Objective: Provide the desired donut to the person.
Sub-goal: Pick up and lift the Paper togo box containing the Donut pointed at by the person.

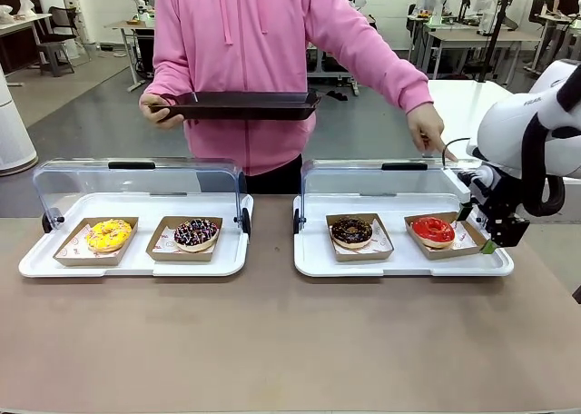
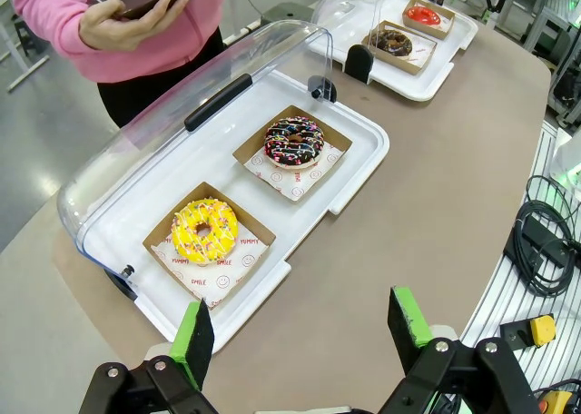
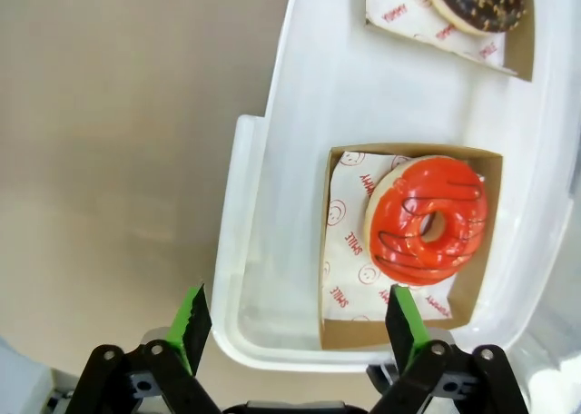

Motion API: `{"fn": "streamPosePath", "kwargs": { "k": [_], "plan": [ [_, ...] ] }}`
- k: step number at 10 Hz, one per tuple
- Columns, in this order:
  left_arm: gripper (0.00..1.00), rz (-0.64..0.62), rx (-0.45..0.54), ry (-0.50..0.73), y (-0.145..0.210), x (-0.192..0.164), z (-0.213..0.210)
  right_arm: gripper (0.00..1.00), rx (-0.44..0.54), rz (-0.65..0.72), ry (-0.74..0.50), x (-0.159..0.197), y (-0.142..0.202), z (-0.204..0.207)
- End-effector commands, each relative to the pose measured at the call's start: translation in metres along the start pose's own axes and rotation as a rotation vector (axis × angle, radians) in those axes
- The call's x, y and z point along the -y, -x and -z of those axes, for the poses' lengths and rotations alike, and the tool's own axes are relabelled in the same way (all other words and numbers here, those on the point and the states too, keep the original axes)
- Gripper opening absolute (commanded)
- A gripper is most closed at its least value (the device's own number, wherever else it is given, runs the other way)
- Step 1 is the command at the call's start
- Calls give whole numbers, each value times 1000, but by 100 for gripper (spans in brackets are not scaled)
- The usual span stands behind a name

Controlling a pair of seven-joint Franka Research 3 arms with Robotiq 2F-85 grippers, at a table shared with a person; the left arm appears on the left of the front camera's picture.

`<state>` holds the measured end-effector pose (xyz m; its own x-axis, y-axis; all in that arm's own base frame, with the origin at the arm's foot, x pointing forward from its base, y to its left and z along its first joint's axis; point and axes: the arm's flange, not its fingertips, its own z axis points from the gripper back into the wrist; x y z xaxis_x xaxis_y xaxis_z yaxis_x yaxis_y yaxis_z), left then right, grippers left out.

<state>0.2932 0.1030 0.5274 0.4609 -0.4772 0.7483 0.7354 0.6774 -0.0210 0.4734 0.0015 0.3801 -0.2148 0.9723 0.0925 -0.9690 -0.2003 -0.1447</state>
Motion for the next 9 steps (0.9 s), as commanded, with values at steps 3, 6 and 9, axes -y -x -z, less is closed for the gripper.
{"fn": "streamPosePath", "kwargs": {
  "k": [3, 6, 9],
  "plan": [
    [100, -5, 10, 5, 0, 0, -1, 100, -35, 5, 41, 7, 9, 23],
    [100, -5, 10, 5, 0, 0, -1, 100, -53, 43, 26, 14, 19, 37],
    [100, -5, 10, 5, 0, 0, -1, 100, -42, 83, 29, 18, 29, 45]
  ]
}}
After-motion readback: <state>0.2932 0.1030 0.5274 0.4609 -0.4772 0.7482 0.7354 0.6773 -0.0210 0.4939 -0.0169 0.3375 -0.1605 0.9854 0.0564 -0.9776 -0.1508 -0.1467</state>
